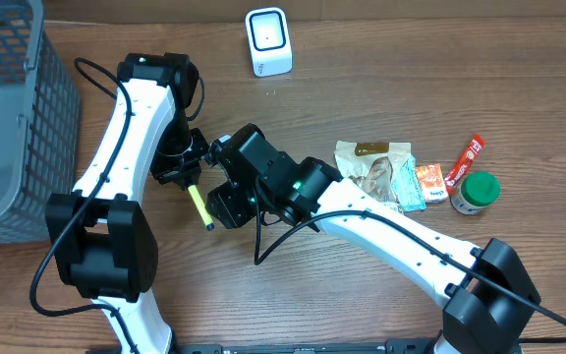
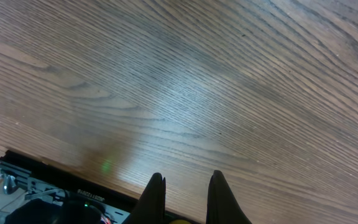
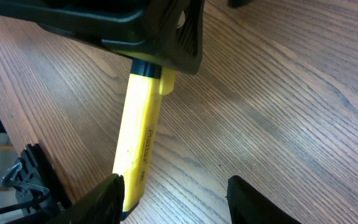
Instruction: Scan the item barcode
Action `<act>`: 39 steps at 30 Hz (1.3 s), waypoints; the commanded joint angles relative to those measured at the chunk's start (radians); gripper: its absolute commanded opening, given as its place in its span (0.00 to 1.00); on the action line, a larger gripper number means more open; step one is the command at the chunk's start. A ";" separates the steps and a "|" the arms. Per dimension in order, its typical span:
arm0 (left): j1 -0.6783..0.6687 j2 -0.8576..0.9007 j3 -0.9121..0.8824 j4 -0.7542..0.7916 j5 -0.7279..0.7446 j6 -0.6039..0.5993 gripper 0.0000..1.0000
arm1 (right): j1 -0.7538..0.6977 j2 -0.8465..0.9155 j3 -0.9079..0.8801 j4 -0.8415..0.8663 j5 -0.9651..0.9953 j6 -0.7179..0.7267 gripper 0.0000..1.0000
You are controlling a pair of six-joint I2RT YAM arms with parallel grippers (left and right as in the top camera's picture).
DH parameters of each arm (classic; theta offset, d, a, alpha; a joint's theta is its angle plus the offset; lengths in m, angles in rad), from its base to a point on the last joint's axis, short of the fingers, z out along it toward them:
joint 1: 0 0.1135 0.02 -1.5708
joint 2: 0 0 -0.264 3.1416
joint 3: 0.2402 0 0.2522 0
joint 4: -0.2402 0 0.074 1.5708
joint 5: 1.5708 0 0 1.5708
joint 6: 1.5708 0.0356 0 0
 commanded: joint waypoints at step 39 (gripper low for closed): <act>-0.040 0.008 -0.001 0.054 0.065 -0.077 0.04 | 0.073 0.063 -0.021 0.043 0.126 0.159 0.46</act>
